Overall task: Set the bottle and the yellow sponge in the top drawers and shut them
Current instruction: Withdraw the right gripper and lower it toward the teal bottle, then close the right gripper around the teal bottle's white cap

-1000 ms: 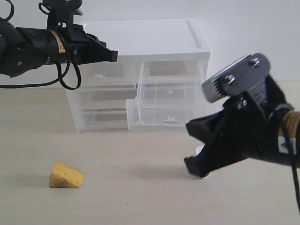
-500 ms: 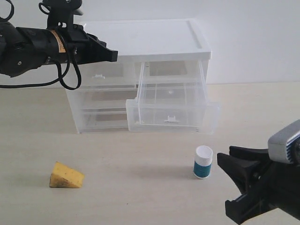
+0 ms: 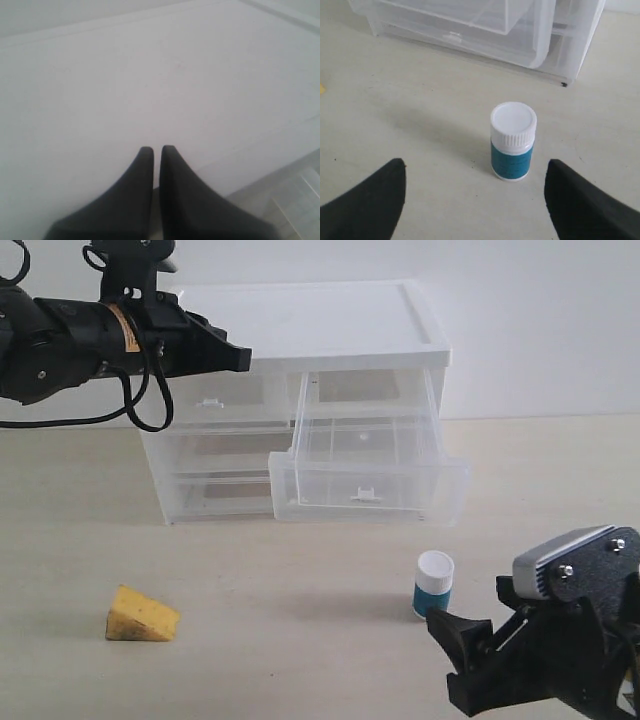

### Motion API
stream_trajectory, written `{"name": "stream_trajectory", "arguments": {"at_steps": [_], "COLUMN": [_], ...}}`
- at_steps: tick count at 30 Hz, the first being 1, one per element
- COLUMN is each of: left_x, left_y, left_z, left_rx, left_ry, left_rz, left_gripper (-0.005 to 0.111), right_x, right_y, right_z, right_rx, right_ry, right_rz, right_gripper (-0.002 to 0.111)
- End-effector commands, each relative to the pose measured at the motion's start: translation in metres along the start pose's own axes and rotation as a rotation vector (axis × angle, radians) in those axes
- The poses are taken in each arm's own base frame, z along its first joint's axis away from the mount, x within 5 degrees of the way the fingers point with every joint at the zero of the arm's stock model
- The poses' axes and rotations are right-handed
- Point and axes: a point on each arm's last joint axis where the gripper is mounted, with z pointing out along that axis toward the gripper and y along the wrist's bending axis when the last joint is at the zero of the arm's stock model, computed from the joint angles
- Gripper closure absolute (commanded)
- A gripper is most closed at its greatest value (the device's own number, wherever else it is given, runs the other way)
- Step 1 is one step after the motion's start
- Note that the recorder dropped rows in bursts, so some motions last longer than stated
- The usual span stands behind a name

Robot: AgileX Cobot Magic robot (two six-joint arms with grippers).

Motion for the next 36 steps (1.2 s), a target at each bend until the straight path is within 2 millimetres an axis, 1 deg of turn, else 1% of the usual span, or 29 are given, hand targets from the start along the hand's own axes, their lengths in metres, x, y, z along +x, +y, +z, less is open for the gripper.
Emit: {"name": "stream_trajectory", "arguments": {"at_steps": [1,7,12,14,20,23,25,28,30,32,33,34,36], "left_x": [0.011,0.012,0.012,0.012,0.013,0.013,0.013,0.013,0.013,0.013,0.013,0.013,0.013], "left_y": [0.002,0.002,0.002,0.002,0.002,0.002,0.002,0.002,0.002,0.002,0.002,0.002,0.002], "left_z": [0.003,0.003,0.003,0.003,0.003,0.003,0.003,0.003,0.003,0.003,0.003,0.003,0.003], "left_rx": [-0.030,-0.030,-0.030,-0.030,-0.030,-0.030,-0.030,-0.030,-0.030,-0.030,-0.030,-0.030,-0.030], "left_ry": [0.076,0.078,0.078,0.078,0.080,0.080,0.080,0.080,0.080,0.080,0.081,0.081,0.081], "left_rz": [0.003,0.003,0.003,0.003,0.003,0.003,0.003,0.003,0.003,0.003,0.003,0.003,0.003], "left_gripper": [0.103,0.103,0.103,0.103,0.103,0.103,0.103,0.103,0.103,0.103,0.103,0.103,0.103], "right_x": [-0.001,-0.002,0.001,0.003,0.001,-0.001,-0.002,-0.004,-0.004,-0.004,-0.004,-0.003,-0.003], "right_y": [-0.001,-0.001,-0.003,-0.005,-0.005,-0.005,-0.005,-0.005,-0.007,-0.008,-0.008,-0.008,-0.008], "right_z": [0.020,0.047,0.065,0.069,0.081,0.087,0.089,0.092,0.092,0.092,0.092,0.092,0.092], "right_rx": [0.014,0.022,0.054,0.080,0.082,0.081,0.088,0.096,0.117,0.129,0.129,0.129,0.129], "right_ry": [0.016,0.056,0.096,0.104,0.105,0.102,0.113,0.129,0.131,0.131,0.133,0.136,0.136], "right_rz": [0.006,-0.001,0.002,0.008,-0.005,-0.004,0.006,0.008,0.025,0.036,0.033,0.031,0.031], "right_gripper": [0.038,0.038,0.038,0.038,0.038,0.041,0.047,0.061,0.076,0.097,0.106,0.108,0.108]}}
